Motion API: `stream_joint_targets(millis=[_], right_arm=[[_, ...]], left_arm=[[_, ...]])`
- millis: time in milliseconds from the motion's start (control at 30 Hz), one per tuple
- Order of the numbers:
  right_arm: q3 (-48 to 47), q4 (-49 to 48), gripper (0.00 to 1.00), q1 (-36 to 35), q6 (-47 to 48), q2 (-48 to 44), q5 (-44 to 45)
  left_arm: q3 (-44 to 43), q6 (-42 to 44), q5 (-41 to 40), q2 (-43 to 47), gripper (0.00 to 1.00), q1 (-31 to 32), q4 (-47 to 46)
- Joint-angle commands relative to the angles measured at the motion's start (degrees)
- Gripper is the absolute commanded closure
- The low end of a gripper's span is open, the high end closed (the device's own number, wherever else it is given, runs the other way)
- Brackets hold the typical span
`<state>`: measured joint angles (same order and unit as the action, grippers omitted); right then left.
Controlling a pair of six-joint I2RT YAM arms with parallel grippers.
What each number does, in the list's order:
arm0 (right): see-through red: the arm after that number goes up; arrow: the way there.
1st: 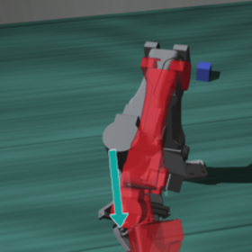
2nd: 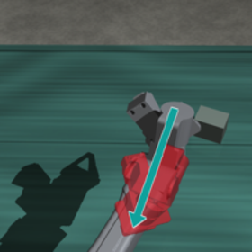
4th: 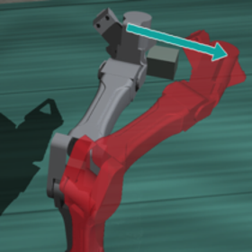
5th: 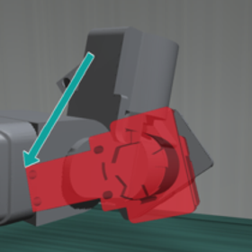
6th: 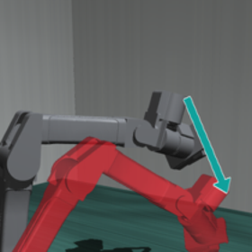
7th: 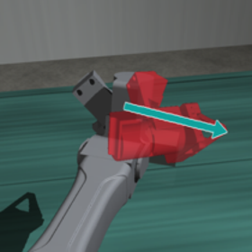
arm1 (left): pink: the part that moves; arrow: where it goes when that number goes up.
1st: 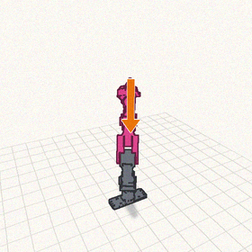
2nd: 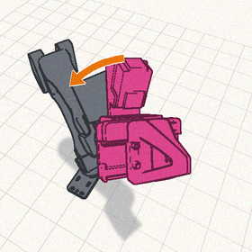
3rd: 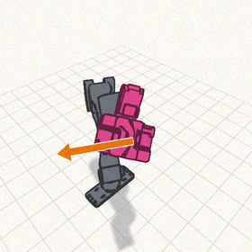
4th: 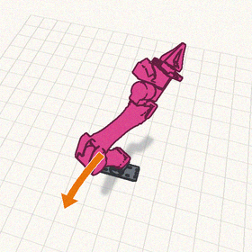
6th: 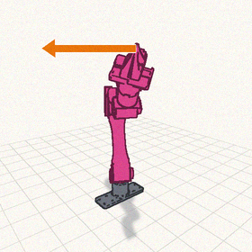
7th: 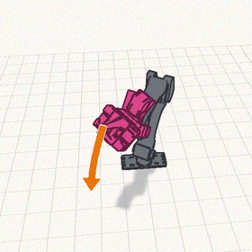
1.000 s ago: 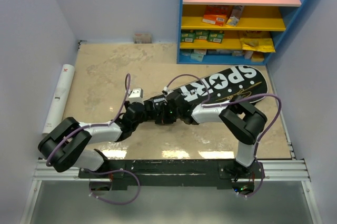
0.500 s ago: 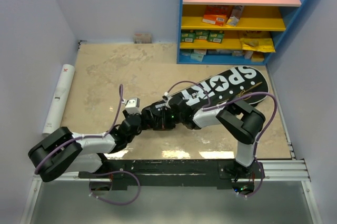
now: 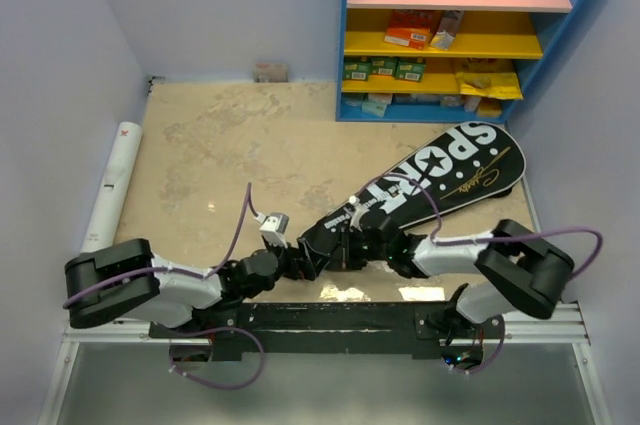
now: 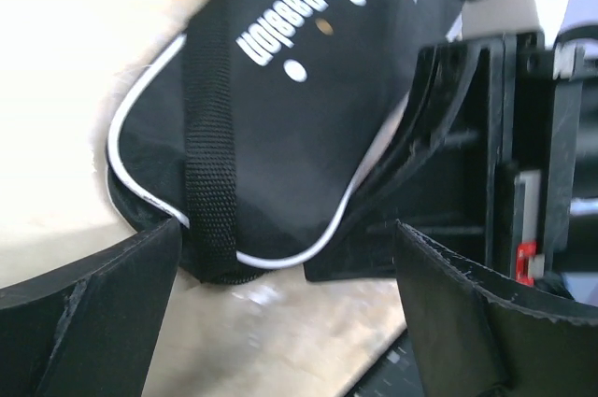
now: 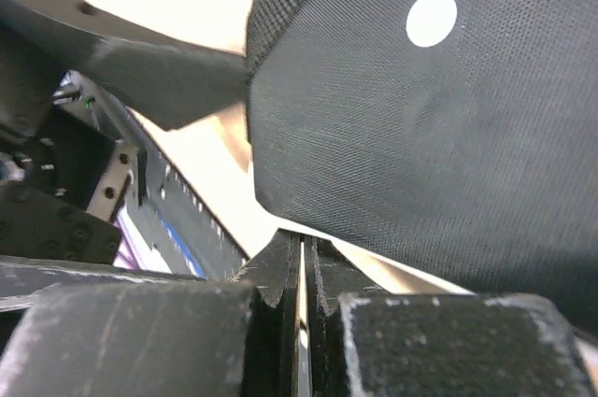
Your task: Pack up the badminton gear
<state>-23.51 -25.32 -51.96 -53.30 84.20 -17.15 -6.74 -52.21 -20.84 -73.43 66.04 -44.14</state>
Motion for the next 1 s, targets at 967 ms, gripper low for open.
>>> stream_joint_targets(millis=[967], right_arm=[[4.79,-29.25,1.0,-10.7,-11.13,4.3,9.06]], left_arm=[[-5.21,0.26,19.43,-10.42,0.02,9.72,-15.01]])
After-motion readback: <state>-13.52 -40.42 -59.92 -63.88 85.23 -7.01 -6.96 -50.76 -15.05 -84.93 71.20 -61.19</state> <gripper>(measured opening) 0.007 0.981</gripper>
